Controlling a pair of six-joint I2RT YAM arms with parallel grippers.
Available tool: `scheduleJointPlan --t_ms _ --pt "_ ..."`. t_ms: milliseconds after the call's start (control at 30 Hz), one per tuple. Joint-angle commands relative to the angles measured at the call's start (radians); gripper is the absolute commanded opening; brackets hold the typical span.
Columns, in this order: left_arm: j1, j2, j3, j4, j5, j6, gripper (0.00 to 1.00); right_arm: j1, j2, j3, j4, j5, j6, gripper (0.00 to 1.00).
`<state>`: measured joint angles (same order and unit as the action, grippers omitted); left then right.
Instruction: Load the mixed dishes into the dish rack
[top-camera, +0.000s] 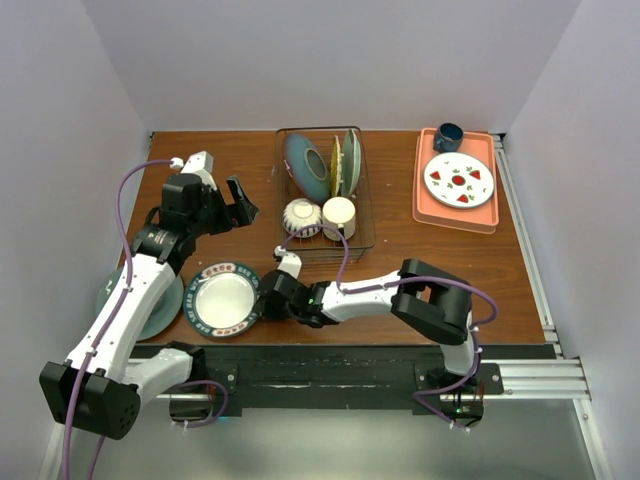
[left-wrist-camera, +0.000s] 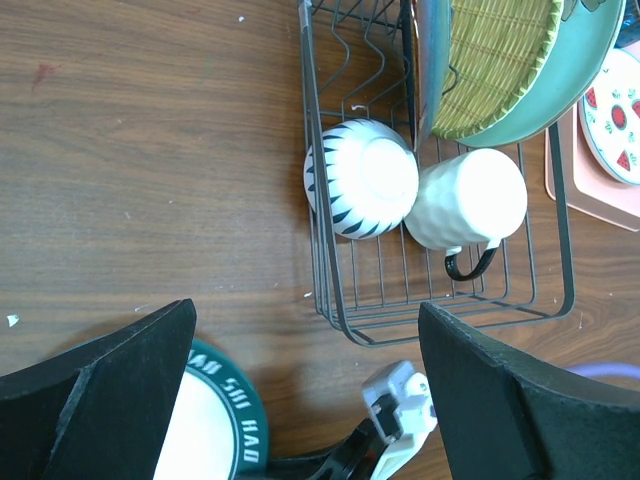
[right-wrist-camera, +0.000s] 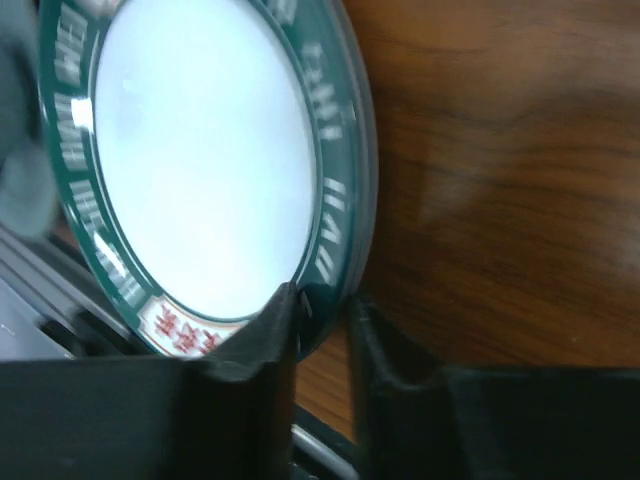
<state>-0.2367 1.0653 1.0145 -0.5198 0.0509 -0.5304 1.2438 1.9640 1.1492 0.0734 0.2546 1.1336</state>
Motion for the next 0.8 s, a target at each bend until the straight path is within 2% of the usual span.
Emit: scheduleJointPlan --t_ms 0,100,333,533,767 --pt "0.007 -0.022 0.009 0.018 0.035 0.018 0.98 0.000 -0.030 0.001 -0.109 0.101 0.072 0.10" --pt "0.007 -0.025 0.001 0.021 0.038 0.018 0.98 -0.003 -0.069 -0.029 -0.152 0.124 0.081 0.00" --pt "0.007 -0.034 -0.037 0.033 0.044 0.010 0.98 -0.038 -0.185 -0.152 -0.207 0.183 0.115 0.00" --pt "0.007 -0.045 -0.063 0.037 0.047 0.004 0.98 -0.081 -0.258 -0.252 -0.218 0.172 0.109 0.00" --pt "0.007 -0.059 -0.180 0.029 -0.019 -0.048 0.98 -0.121 -0.335 -0.284 -0.302 0.132 0.000 0.20"
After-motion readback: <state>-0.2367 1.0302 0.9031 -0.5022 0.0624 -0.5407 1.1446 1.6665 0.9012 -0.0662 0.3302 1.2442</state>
